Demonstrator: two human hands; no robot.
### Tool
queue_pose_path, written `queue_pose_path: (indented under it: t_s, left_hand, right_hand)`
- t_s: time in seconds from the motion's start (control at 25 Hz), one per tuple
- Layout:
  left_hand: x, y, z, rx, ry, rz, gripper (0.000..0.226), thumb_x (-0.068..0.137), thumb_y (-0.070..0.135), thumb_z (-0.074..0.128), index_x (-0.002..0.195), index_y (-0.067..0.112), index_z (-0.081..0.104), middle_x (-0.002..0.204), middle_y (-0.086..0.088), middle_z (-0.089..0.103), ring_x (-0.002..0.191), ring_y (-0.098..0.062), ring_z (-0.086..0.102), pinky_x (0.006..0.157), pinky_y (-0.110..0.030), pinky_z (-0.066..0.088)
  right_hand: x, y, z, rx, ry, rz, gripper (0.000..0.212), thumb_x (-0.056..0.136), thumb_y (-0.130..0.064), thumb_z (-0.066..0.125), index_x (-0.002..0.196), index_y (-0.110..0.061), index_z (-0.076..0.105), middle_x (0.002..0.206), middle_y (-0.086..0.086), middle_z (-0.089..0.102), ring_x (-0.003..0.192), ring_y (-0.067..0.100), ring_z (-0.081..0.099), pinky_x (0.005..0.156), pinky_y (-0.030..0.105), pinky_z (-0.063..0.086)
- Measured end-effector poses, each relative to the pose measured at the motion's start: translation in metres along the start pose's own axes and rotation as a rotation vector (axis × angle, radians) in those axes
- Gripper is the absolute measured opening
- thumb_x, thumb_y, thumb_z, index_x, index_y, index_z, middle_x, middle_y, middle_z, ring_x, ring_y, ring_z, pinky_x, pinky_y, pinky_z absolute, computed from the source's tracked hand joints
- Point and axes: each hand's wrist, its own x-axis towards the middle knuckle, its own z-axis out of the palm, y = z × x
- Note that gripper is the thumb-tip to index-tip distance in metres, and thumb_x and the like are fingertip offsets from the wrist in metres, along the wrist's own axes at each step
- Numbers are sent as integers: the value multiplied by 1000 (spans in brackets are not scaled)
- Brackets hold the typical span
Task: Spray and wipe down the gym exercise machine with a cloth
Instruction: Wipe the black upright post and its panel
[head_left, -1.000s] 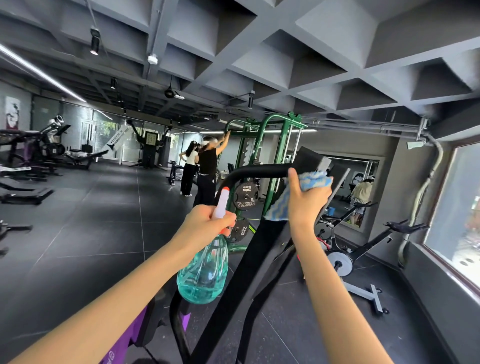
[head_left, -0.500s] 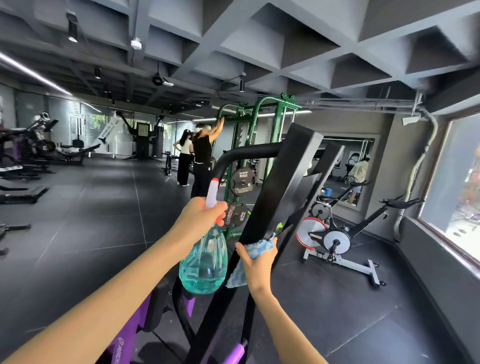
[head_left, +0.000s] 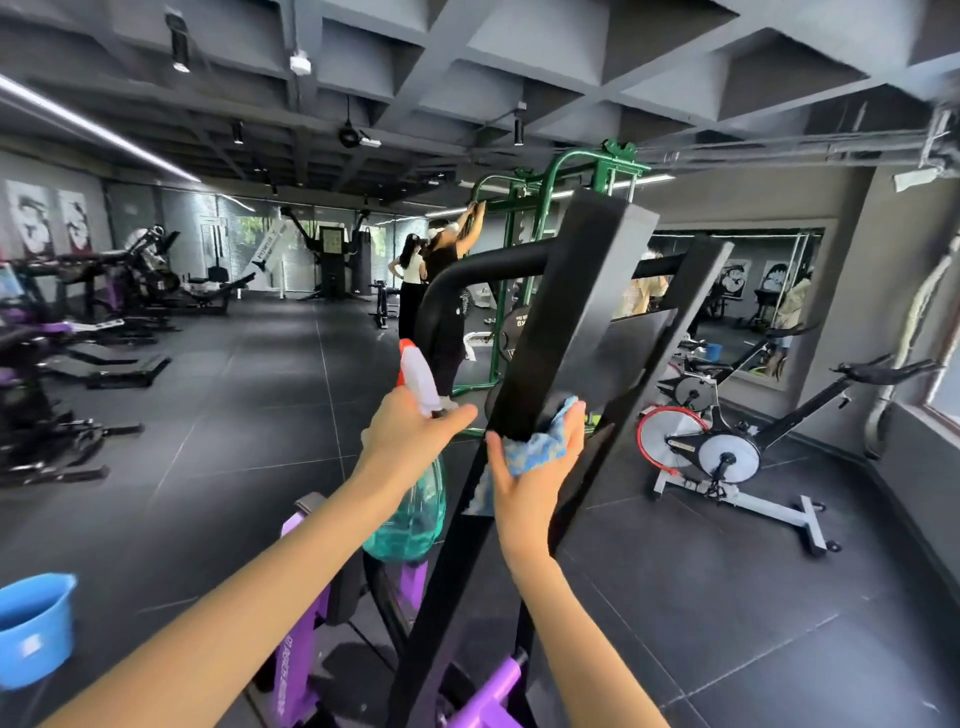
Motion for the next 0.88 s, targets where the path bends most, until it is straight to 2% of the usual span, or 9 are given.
queue_pose_path:
  t_s: [0.08,0.16,0.28,0.4,0.48,0.56,0.68,0.76,0.88]
  left_hand:
    - [-4,3,13,58,-11,34,29,79,38,77,81,25,51,88,14,53,102,-16,54,100,-38,41]
    - [-2,1,28,152,-5,50,35,79,39,77,87,22,47,85,14,50,95,-14,54,91,-34,42]
    - [1,-2,50,301,24,40,52,70,47,81,68,21,36,71,3,40,74,-23,51,71,-36,39]
    - [5,-8,66,410,31,6,59,62,55,81,66,18,35,71,-8,44,87,-33,58,82,-44,46]
    - [7,-15,75,451,80,-17,58,65,54,81,67,23,31,72,0,41,79,-28,53,87,-44,45]
    - [7,-22,80,452,137,-53,57,68,52,78,68,23,30,70,5,37,73,-22,45,76,-41,43]
    - [7,-25,83,441,220,-86,54,71,49,78,70,16,36,67,2,42,68,-20,44,57,-30,33]
    - [9,-25,81,451,216,-94,49,71,48,79,81,10,50,73,-8,54,73,-23,52,60,-30,38]
    - [11,-24,81,435,195,-116,65,65,51,81,117,16,61,96,-9,68,91,-20,63,79,-34,51]
  right_hand:
    - [-31,27,-9,46,-127,115,96,78,-4,75,150,-8,11,150,-21,11,136,-15,14,105,1,14]
    - [-44,43,-20,104,-238,197,91,81,-2,72,150,-14,13,151,-21,14,138,-11,17,105,1,16]
    - [-37,59,-46,118,-327,206,70,87,-3,65,145,-16,28,147,-17,29,134,-11,27,105,3,21]
    - [-12,80,-78,65,-254,214,42,91,-6,60,130,-13,46,131,-10,48,118,-13,44,97,4,31]
    - [5,98,-96,-3,-132,276,25,92,-11,60,116,-11,52,114,-1,54,104,-1,54,95,17,41]
    - [20,122,-107,-135,-56,324,18,92,-16,60,106,-6,58,106,5,53,98,17,55,91,34,45]
    - [41,148,-107,-300,-32,293,21,92,-21,61,95,-1,63,99,12,53,92,34,54,77,37,43]
    - [57,148,-95,-251,-6,332,25,92,-26,61,95,-1,60,95,10,51,90,34,54,79,40,44]
    - [76,124,-69,72,52,458,16,91,-25,62,98,-13,54,98,2,59,92,19,59,84,27,46]
